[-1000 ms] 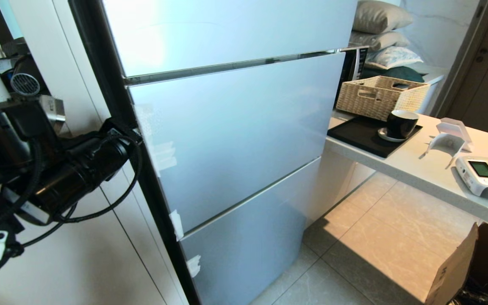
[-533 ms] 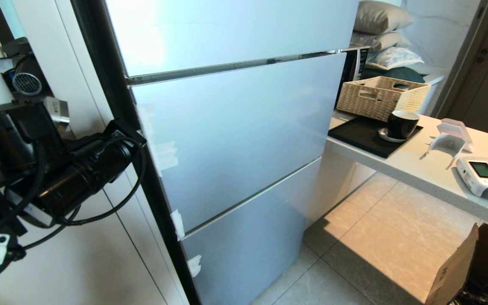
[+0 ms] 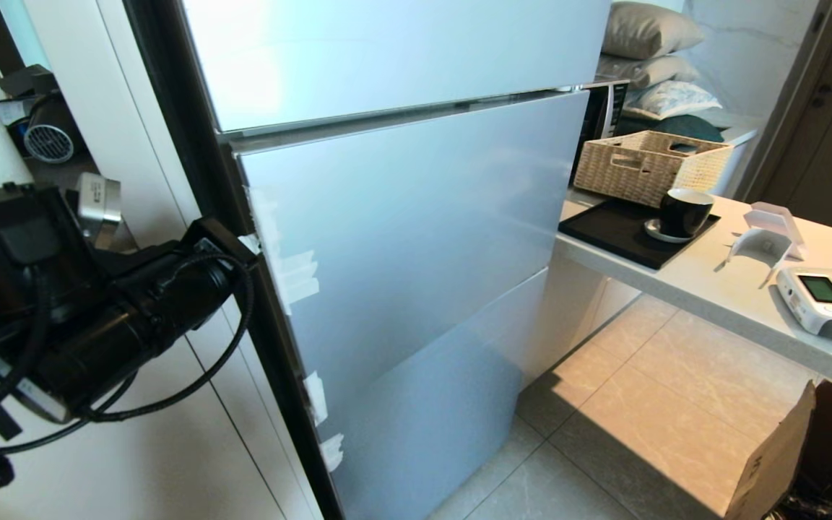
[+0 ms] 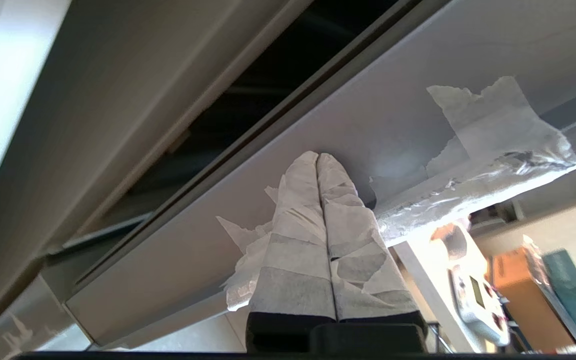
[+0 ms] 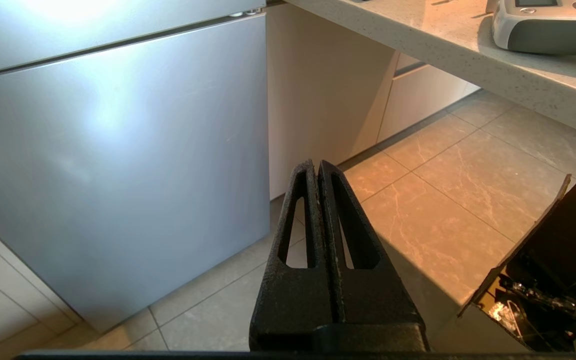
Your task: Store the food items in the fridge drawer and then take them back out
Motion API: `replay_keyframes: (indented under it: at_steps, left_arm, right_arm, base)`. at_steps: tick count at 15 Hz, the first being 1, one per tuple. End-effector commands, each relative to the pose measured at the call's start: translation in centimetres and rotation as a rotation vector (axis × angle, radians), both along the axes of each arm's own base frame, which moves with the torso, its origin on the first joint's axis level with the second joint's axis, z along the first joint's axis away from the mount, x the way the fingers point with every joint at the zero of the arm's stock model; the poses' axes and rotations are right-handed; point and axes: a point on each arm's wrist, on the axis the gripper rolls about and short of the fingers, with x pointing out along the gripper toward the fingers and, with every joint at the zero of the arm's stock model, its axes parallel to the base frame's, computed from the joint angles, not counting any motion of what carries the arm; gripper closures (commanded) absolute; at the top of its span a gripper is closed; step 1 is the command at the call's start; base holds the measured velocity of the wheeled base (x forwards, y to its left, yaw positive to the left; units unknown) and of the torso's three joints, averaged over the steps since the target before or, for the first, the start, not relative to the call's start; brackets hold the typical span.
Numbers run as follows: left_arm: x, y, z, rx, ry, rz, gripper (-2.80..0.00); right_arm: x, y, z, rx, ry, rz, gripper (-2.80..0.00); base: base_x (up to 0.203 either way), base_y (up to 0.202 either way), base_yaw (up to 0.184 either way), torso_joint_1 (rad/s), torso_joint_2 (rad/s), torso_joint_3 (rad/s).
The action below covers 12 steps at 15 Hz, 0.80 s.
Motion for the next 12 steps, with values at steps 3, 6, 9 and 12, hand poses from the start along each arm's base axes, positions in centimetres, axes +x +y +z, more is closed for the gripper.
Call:
replay_keyframes:
  at_steps: [3,6,9,12]
  left_arm:
    - [-1.8,-0.1,-0.1,-0.008,-0.006,-0.038,0.0]
    - [-3.1,-0.7,0.0,-0.012,-0.015,-0.101,0.0]
    - [-6.0,-0.7,-0.4,-0.008,-0.016,-0.309,0.0]
    - [-10.0,0.9,-1.4,-0.002,-0.013,-0.585,0.0]
  right_arm:
    - [0.0,0.0,0.0,-0.001,0.001,0.0,0.0]
    - [0.0,0.0,0.0,-0.001,0.001,0.0,0.0]
    - [0.0,0.0,0.0,-0.001,0.001,0.0,0.0]
    - [0.0,0.0,0.0,-0.001,0.001,-0.001,0.0]
  base:
    - [0.0,0.0,0.0,0.0,0.0,0.0]
    - [0.0,0.0,0.0,0.0,0.0,0.0]
    - [0.0,0.0,0.0,0.0,0.0,0.0]
    - [0.0,0.0,0.0,0.0,0.0,0.0]
